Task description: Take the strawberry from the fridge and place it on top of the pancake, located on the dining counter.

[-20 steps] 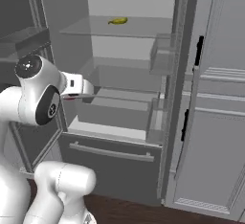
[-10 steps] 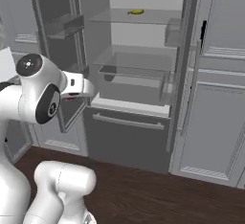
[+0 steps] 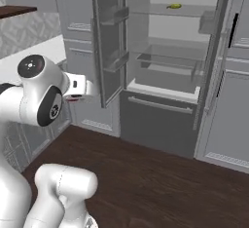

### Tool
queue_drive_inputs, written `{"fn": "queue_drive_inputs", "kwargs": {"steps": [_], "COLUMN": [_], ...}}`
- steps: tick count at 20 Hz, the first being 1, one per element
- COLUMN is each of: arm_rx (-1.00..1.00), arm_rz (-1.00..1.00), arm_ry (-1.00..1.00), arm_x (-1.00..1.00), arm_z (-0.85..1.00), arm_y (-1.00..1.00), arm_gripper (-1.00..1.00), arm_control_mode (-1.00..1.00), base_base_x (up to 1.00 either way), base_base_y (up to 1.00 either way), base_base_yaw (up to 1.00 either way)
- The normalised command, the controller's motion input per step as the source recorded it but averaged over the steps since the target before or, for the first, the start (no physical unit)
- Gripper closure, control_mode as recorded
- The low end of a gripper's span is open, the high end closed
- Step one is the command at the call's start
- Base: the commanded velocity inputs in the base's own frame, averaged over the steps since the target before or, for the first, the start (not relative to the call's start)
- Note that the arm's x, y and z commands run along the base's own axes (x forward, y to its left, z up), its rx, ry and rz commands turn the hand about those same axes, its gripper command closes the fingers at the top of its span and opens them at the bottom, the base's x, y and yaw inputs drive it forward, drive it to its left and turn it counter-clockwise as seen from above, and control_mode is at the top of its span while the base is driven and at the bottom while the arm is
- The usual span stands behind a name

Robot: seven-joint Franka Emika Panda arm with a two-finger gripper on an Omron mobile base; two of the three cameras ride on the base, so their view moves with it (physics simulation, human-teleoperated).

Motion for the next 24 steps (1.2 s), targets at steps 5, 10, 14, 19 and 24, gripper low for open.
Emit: {"fn": "queue_drive_inputs", "kwargs": {"steps": [5,10,14,19,24], "arm_rx": [0.00,0.00,0.00,0.00,0.00], "arm_rz": [0.00,0.00,0.00,0.00,0.00], "arm_ry": [0.00,0.00,0.00,0.00,0.00], "arm_x": [0.00,0.00,0.00,0.00,0.00], "arm_z": [0.00,0.00,0.00,0.00,0.00], "arm_y": [0.00,0.00,0.00,0.00,0.00], "arm_gripper": [1.00,1.00,1.00,1.00,1.00], "arm_control_mode": [1.00,1.00,1.00,1.00,1.00], "base_base_x": [-1.00,-1.00,-1.00,-0.69,-0.19], "base_base_y": [0.10,0.15,0.17,0.50,0.60], "base_base_yaw": [0.40,0.45,0.50,0.54,0.52]}}
